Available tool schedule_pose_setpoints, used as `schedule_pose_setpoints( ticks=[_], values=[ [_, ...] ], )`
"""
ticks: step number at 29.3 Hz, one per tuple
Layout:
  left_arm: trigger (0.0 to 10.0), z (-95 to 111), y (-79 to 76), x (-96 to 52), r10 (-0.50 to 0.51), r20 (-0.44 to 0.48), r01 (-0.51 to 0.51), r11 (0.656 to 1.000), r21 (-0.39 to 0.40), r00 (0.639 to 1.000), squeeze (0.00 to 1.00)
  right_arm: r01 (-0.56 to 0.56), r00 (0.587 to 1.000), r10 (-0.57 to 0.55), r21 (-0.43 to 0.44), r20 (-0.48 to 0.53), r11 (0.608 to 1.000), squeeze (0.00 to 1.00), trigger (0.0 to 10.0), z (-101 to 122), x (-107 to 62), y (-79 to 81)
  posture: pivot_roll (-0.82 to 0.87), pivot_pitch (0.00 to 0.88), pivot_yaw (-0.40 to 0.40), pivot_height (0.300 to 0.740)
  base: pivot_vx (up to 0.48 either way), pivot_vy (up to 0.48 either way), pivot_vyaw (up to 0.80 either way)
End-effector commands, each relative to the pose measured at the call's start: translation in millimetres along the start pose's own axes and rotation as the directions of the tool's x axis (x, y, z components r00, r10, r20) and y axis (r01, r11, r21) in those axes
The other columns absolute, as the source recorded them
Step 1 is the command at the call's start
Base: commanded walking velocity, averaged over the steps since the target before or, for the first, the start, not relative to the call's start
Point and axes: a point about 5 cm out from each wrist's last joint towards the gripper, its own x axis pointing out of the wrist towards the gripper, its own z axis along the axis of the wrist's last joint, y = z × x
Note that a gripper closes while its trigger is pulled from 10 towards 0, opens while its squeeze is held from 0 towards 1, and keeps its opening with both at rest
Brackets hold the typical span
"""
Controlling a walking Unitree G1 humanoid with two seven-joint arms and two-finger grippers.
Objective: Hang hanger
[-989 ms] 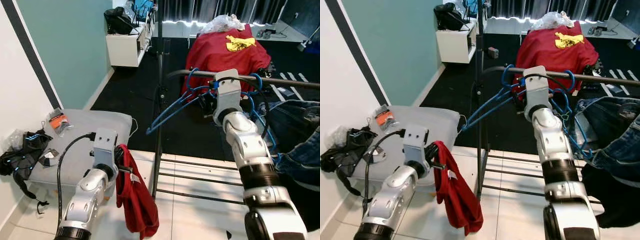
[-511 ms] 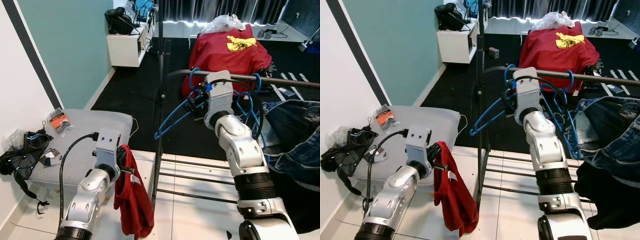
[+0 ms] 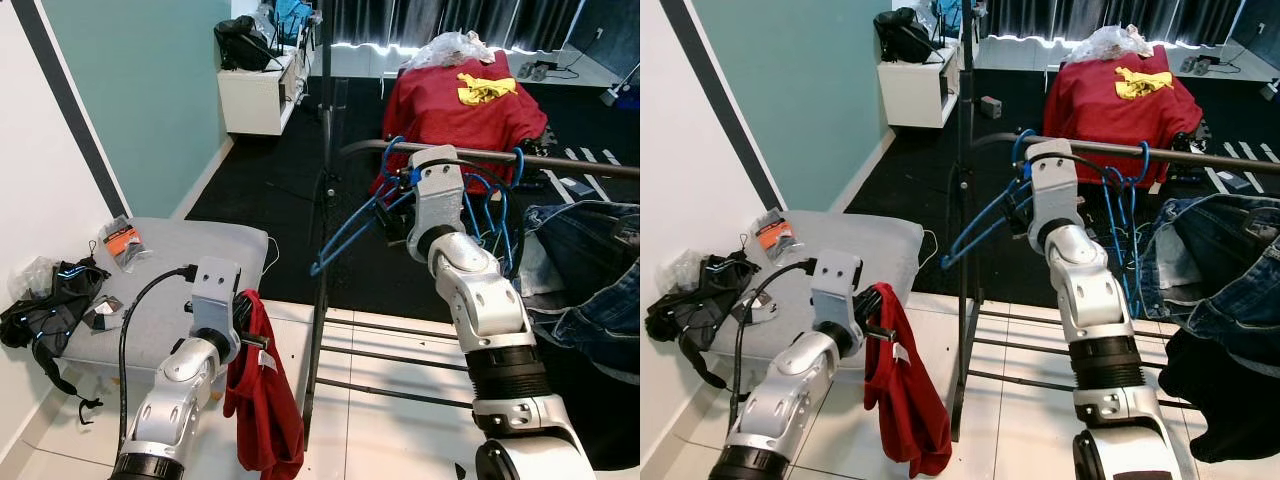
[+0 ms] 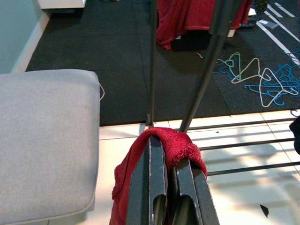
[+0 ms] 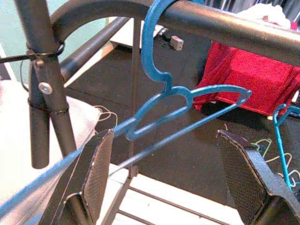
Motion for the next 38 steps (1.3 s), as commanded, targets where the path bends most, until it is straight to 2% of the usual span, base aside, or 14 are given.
schedule_pose_setpoints(
  ticks=[1,12,20,25,27,31,36,38],
  values=[
    [10.0,2,3.8,0.1,0.006,0.002,-0.006,1.0,0.007,1.0,0.0,-0.001,1.0,0.001,0.017,-0.016,1.0,0.0,10.0,0,1.6,-0.7,-0.02,0.045,-0.002,0.74,0.0,0.0,0.0],
    [10.0,1,3.0,-0.3,-0.01,-0.003,0.01,1.0,0.017,1.0,0.0,-0.004,0.999,0.006,0.031,-0.048,1.0,0.0,10.0,-2,5.9,-2.5,-0.02,0.031,0.002,0.74,0.0,0.0,0.0],
    [10.0,5,5.8,2.0,-0.019,0.001,0.018,0.999,0.033,1.0,0.0,0.001,0.998,0.001,0.032,-0.063,0.999,0.0,10.0,0,22.2,-5.2,0.0,0.015,0.001,0.74,0.0,0.0,0.0],
    [10.0,5,7.2,1.0,-0.018,0.003,0.018,0.999,0.034,1.0,0.0,-0.036,0.998,0.037,0.014,-0.059,0.999,0.0,10.0,6,22.3,1.6,-0.01,0.019,-0.002,0.74,0.0,0.0,0.0],
    [10.0,3,5.9,-0.5,-0.025,-0.006,0.025,0.999,0.032,1.0,0.0,-0.065,0.996,0.065,-0.001,-0.057,0.998,0.0,10.0,5,17.5,12.8,-0.01,0.028,0.002,0.74,0.0,0.0,0.0],
    [10.0,2,3.4,-1.2,-0.039,-0.01,0.039,0.999,0.03,0.999,0.0,-0.091,0.995,0.091,0.002,-0.035,0.996,0.0,10.0,9,7.6,24.8,-0.01,0.029,0.003,0.74,0.0,0.0,0.0],
    [10.0,3,3.9,-1.2,-0.04,-0.009,0.04,0.999,0.03,0.999,0.0,-0.09,0.996,0.09,-0.004,-0.016,0.996,0.0,10.0,12,1.7,27.6,-0.01,0.035,0.009,0.74,0.0,0.0,0.0],
    [10.0,3,5.0,-1.3,-0.048,-0.012,0.048,0.998,0.032,0.999,0.0,-0.043,0.999,0.044,-0.026,0.03,0.999,0.0,10.0,19,-11.5,23.6,-0.01,0.04,0.019,0.74,0.0,0.0,0.0]
  ],
)
